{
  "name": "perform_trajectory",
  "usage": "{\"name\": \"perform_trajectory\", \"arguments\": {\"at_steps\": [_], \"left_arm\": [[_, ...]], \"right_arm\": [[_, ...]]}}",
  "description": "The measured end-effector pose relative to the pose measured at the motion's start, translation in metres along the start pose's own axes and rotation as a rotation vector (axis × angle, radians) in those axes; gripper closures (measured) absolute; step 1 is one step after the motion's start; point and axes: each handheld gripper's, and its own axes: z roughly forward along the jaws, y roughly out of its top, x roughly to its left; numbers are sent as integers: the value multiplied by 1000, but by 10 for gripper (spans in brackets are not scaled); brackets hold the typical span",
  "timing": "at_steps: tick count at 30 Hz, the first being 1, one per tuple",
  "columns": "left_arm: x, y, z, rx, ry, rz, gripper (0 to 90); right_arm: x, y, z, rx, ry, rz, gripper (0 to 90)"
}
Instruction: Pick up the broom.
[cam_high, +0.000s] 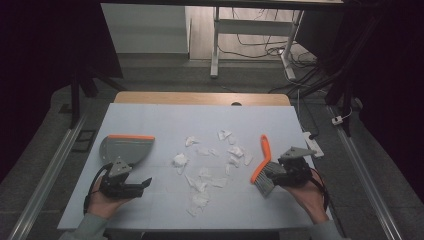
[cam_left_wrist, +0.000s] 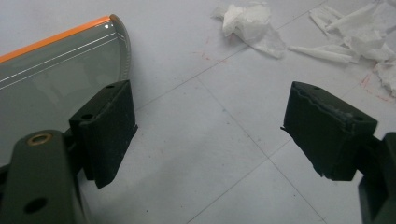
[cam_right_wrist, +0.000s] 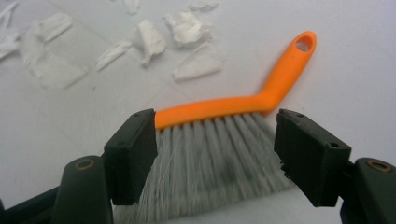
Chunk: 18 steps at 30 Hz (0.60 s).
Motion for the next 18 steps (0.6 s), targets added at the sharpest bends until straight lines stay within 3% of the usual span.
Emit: {"name": "perform_trajectory", "arguments": {"at_steps": [6,10,13,14,15,18], "left_arm": [[0,-1,-1,-7,1,-5,180],[-1,-1,-1,-5,1,-2,180],[0,-1,-2,-7,1,-7,180],[1,-1,-2,-7,1,-8,180],[1,-1,-2,-7,1,-9,180],[1,-2,-2,-6,-2,-8,180]], "right_arm": [[-15,47,15,119,-5,79,313],[-22,60,27,176,-20,117,316],[-31,72,44,263,-39,172,322],[-31,72,44,263,-39,172,322],[-34,75,53,312,-52,187,326],[-37,77,60,361,-66,210,328]]}}
